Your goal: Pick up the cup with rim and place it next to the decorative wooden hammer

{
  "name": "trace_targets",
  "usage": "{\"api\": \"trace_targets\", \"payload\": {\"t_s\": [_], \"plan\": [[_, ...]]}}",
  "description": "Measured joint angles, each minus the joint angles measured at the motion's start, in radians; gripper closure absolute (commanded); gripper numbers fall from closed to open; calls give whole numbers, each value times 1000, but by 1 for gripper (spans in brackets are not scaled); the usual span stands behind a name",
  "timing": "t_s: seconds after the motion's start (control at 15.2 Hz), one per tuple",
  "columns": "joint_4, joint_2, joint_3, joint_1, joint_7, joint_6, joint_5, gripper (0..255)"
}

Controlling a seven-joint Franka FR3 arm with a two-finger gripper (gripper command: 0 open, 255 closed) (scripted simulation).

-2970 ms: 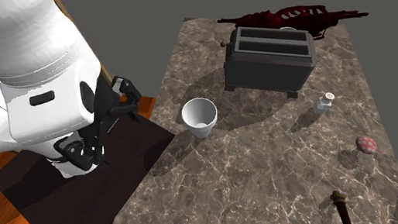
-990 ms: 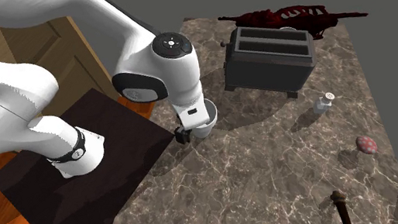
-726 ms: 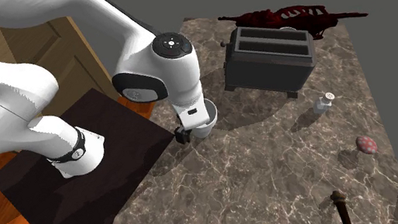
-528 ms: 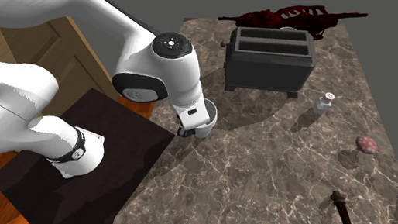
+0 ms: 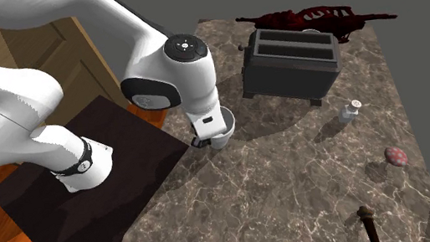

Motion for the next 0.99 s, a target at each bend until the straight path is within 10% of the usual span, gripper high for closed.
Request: {"api": "trace_targets", "payload": {"t_s": [0.99], "plan": [[66,-191,-48,31,-64,-245,81,255]]}}
